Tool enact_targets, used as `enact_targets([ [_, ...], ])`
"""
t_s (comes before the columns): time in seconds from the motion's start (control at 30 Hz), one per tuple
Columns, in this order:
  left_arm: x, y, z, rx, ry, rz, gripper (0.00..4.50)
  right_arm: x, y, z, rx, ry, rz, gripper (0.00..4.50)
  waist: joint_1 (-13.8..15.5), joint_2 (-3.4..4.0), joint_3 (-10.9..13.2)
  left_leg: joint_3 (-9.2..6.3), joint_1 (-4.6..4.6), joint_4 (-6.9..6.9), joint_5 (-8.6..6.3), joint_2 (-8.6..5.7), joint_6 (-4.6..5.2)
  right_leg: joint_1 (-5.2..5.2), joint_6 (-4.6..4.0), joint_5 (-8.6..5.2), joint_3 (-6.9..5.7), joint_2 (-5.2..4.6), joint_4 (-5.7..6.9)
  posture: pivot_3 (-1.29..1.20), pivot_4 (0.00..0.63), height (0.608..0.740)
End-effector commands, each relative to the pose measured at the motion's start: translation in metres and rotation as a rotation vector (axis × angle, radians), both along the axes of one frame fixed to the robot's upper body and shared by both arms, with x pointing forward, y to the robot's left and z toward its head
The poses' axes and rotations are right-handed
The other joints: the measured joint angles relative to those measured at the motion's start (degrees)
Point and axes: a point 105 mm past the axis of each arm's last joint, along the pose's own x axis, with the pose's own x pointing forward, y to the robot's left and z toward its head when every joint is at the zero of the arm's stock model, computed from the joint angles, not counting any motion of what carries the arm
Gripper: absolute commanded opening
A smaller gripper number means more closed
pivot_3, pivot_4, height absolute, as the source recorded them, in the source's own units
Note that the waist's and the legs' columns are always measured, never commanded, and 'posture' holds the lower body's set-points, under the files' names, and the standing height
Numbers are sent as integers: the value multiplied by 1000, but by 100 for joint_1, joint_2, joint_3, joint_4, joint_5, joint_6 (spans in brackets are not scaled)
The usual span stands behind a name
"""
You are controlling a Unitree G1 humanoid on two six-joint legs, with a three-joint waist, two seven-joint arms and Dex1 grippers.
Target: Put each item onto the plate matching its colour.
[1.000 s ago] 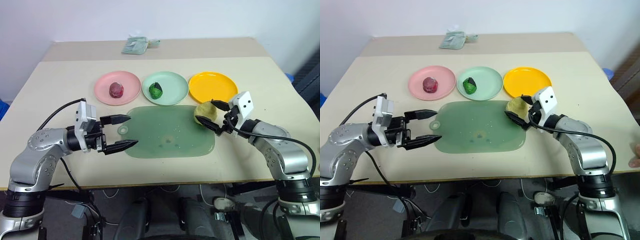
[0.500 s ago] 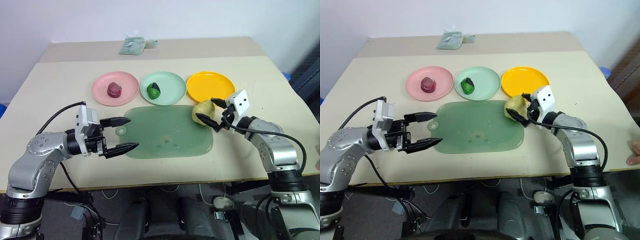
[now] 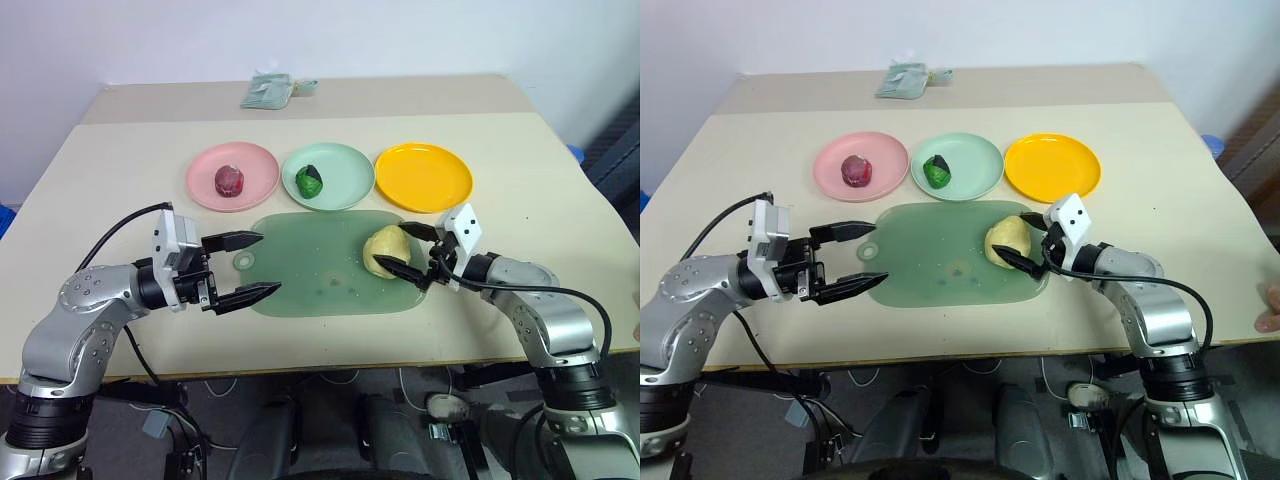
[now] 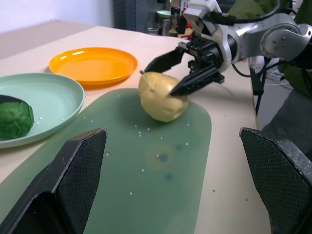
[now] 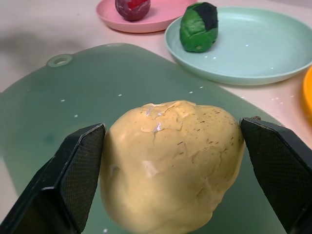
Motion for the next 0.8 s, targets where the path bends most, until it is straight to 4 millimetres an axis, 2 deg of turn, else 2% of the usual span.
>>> enact_targets([
  [0.03, 1, -3, 5, -1, -36, -14, 4466, -6, 4, -1, -19, 4, 31, 4500, -2, 0, 0, 0, 0, 0, 0, 0, 0, 0, 0, 0, 0, 0, 0, 0, 150, 740],
  [0.17, 2, -5, 4, -2, -37, -11, 4466, -4, 9, -2, -12, 23, 39, 4500, -3, -1, 0, 0, 0, 0, 0, 0, 0, 0, 0, 0, 0, 0, 0, 0, 150, 740],
  [0.27, 1, -6, 4, -3, -39, -7, 4500, -4, 10, -2, -11, 29, 46, 3756, -2, -1, -1, 0, 0, 0, 0, 0, 0, 0, 0, 0, 0, 0, 0, 0, 150, 740],
  [0.37, 1, -5, 4, -5, -41, 6, 4500, -3, 11, -1, -15, 26, 47, 2443, 8, -3, -2, -2, 0, 0, 0, 0, 0, 2, -1, 0, -2, 0, -1, 0, 150, 740],
  [0.8, -2, -7, 2, -20, -34, 28, 4500, -5, 10, 19, 15, 22, 66, 2443, 6, -3, -2, -3, 0, 0, 0, 0, 0, 2, -1, 0, -2, -3, -2, 0, 150, 740],
])
